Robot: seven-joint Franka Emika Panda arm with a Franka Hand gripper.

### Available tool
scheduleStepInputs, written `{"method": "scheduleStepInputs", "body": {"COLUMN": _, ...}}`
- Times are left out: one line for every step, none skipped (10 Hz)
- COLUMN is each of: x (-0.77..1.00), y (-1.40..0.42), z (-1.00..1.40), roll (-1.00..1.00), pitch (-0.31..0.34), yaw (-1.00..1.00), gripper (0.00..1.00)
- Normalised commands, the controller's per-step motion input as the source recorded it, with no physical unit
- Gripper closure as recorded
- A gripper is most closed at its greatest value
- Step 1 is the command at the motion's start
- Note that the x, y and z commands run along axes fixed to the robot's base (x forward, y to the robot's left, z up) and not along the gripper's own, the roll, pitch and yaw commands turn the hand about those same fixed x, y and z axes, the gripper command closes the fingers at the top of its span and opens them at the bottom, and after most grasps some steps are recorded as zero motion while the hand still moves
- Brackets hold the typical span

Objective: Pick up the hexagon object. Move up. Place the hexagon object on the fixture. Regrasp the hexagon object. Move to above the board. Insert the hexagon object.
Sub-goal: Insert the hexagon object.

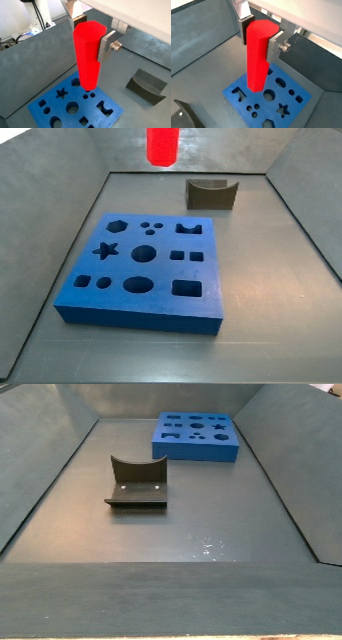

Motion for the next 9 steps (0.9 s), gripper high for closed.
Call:
{"method": "scheduleStepInputs", "body": {"x": -0.06, "y": -0.09, "z": -0.45, "roll": 0.0, "pitch": -0.071, "yaw": -0.06, "gripper": 1.0}}
{"method": "scheduleStepInputs", "body": {"x": 0.0, "y": -0.07, "z": -0.38, "roll": 0.0, "pitch": -0.044, "yaw": -0.16, "gripper": 1.0}}
{"method": "scheduleStepInputs", "body": {"x": 0.0, "y": 0.0, "z": -0.07, "roll": 0.0, "pitch": 0.0, "yaw": 0.0, "gripper": 1.0}}
{"method": "scheduleStepInputs", "body": {"x": 0.0, "y": 0.0, "z": -0.11, "roll": 0.0, "pitch": 0.0, "yaw": 0.0, "gripper": 1.0}}
{"method": "scheduleStepInputs", "body": {"x": -0.07, "y": 0.01, "z": 0.0, "roll": 0.0, "pitch": 0.0, "yaw": 0.0, "gripper": 1.0}}
{"method": "scheduleStepInputs", "body": {"x": -0.75, "y": 0.57, "z": 0.0, "roll": -0.18, "pitch": -0.187, "yaw": 0.02, "gripper": 1.0}}
{"method": "scheduleStepInputs", "body": {"x": -0.77, "y": 0.6, "z": -0.05, "roll": -0.21, "pitch": -0.237, "yaw": 0.03, "gripper": 1.0}}
{"method": "scheduleStepInputs", "body": {"x": -0.7, "y": 0.67, "z": 0.0, "roll": -0.2, "pitch": -0.221, "yaw": 0.07, "gripper": 1.0}}
{"method": "scheduleStepInputs", "body": {"x": -0.64, "y": 0.7, "z": 0.0, "roll": -0.21, "pitch": -0.209, "yaw": 0.1, "gripper": 1.0}}
